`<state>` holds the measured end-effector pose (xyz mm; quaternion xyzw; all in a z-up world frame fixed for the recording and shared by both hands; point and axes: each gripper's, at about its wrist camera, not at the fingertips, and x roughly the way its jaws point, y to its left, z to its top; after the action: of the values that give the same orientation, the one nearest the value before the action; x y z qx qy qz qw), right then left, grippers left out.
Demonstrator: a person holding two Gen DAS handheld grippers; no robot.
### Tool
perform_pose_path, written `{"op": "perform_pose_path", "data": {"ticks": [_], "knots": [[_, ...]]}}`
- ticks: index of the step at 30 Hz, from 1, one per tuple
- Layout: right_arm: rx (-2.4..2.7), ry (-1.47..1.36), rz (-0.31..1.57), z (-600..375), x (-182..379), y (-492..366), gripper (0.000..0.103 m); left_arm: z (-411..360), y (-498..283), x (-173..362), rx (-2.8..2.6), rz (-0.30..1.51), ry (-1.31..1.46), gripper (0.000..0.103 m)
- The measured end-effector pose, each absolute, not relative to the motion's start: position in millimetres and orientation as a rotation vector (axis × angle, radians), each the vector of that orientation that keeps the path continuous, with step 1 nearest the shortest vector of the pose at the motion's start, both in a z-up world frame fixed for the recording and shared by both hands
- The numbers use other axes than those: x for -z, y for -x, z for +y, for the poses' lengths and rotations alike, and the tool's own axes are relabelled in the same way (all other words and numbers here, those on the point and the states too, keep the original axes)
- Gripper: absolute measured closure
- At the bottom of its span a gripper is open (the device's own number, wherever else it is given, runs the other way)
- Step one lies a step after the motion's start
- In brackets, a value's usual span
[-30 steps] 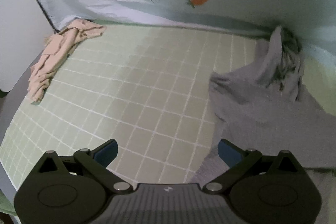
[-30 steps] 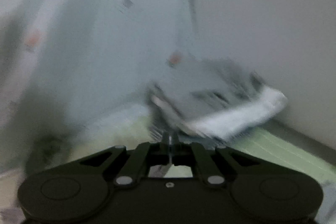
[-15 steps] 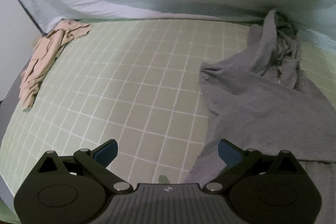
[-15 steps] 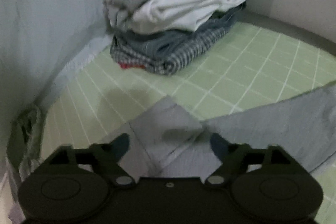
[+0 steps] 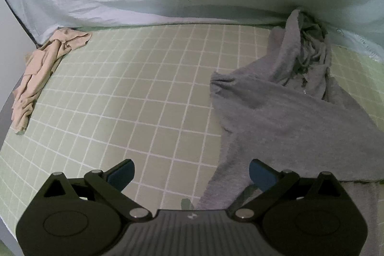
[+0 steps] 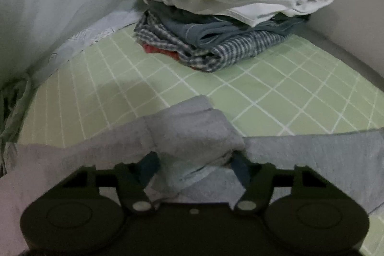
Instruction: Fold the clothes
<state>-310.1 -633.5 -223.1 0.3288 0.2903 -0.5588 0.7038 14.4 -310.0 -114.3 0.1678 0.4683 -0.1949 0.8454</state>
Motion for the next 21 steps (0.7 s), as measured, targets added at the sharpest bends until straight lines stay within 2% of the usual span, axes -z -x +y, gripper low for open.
{"op": "perform_pose_path", "data": {"ticks": [1,2,3,4,5,6,15,21], "knots": [[1.241,-0.737,0.641,-634,223,310,0.041,-310,-14,114,0.414,0.985,-0.354,0.002],[1.245,-0.738,0.636,-634,222,311,0.048,-310,-14,114,0.417,0.984,-0.353,0.002],[1.250,-0.738,0.631,-635,221,312,0.062,-309,-14,114,0.419,0.984,-0.350,0.002],[1.264,-0.733,0.629,-635,221,314,0.069,-309,-14,113,0.421,0.984,-0.347,0.002],[1.265,-0.731,0.616,-634,219,316,0.081,-308,-14,113,0.422,0.985,-0.343,0.002],[1.266,-0.729,0.604,-634,217,318,0.097,-308,-14,113,0.423,0.985,-0.340,0.002],[1.171,-0.673,0.469,-616,174,300,0.099,-303,-12,108,0.434,0.979,-0.307,0.002],[0.914,-0.622,0.437,-582,142,232,0.099,-294,-15,107,0.418,0.983,-0.276,0.002]]}}
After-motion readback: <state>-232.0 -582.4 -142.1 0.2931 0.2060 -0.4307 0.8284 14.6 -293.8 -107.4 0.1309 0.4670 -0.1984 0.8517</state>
